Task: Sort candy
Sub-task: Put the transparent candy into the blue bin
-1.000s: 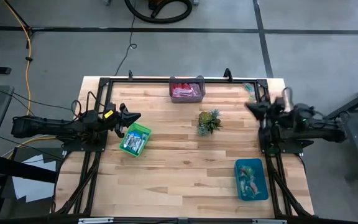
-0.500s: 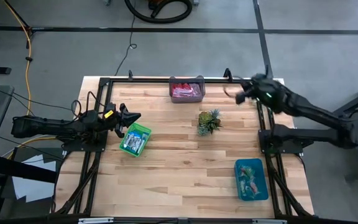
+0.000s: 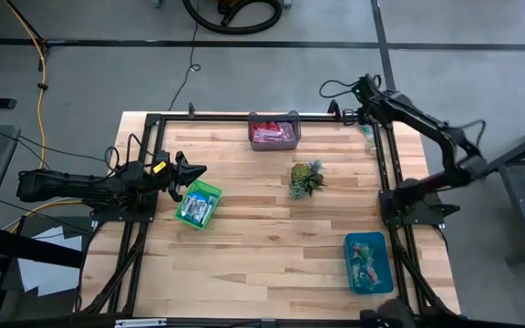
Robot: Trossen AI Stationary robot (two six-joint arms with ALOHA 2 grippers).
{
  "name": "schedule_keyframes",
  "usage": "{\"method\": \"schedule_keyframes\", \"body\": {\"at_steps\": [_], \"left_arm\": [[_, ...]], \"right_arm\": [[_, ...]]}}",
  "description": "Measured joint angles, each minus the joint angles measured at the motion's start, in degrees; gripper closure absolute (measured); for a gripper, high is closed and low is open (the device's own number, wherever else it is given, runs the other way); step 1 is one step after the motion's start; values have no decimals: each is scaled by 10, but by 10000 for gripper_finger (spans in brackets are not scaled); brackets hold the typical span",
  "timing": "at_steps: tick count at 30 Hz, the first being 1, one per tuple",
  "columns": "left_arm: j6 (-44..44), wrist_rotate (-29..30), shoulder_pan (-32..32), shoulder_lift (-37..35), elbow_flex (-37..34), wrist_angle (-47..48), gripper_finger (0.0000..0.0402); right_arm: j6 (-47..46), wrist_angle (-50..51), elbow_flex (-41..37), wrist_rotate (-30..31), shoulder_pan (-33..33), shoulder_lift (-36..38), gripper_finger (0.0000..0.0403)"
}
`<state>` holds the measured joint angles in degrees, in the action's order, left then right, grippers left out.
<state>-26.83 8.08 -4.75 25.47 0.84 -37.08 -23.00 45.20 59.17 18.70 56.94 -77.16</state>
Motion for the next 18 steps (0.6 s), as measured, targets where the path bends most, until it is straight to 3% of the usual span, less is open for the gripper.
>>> {"method": "schedule_keyframes", "body": {"at_steps": [10, 18], "left_arm": [[0, 0, 0, 0, 0, 4, 401], [0, 0, 0, 0, 0, 4, 401]], "right_arm": [[-149, 103, 12, -12, -10, -113, 273], [-207, 109, 12, 74, -26, -198, 218]]}}
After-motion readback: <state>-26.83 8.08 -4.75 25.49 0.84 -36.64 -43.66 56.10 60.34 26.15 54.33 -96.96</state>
